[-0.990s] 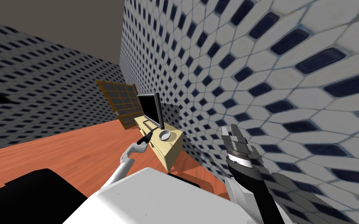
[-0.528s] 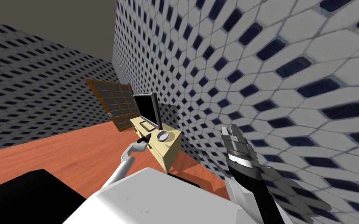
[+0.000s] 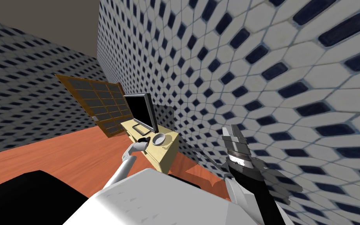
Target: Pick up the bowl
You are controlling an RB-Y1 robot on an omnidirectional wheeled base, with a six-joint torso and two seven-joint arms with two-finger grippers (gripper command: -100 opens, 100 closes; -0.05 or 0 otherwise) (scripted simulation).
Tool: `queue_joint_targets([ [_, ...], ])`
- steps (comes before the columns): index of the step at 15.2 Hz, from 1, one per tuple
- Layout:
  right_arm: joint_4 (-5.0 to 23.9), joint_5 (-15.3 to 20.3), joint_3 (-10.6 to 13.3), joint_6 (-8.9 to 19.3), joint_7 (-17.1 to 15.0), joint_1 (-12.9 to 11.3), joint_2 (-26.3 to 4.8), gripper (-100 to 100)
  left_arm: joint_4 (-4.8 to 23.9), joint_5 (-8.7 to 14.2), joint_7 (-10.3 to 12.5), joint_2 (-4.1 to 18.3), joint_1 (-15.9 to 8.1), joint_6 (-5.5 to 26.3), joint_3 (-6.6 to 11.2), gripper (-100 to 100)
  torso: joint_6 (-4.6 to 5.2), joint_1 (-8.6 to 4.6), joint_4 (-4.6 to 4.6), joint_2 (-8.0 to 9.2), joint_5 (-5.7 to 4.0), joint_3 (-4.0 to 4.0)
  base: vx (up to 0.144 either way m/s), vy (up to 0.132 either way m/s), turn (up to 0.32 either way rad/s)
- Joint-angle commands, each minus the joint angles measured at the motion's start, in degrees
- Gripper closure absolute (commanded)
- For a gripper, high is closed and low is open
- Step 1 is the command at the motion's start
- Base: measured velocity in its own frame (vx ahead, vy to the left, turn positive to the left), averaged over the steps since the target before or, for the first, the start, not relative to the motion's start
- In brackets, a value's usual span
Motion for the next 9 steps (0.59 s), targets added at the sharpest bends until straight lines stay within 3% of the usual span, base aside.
queue_joint_targets([
  [1, 0.0, 0.0, 0.0, 0.0, 0.0, 0.0, 0.0, 0, 1.5, 0.5, 0.0, 0.1, -0.8, 2.7, 0.8, -100, 0.0, 0.0, 0.0, 0.0, 0.0, 0.0, 0.015, 0.012, -0.156],
  [7, 0.0, 0.0, 0.0, 0.0, 0.0, 0.0, 0.0, 0, 5.8, 1.6, 0.1, -0.6, -3.5, 9.7, 3.61, -100, -0.01, -0.01, 0.02, 0.08, 0.0, 0.05, 0.019, 0.014, -0.129],
  [9, 0.0, 0.0, 0.0, 0.0, 0.0, 0.0, 0.0, 0, 5.8, 1.6, 0.1, -0.6, -3.5, 10.7, 3.61, -100, -0.01, 0.02, 0.02, 0.06, 0.0, 0.04, 0.024, 0.019, -0.094],
])
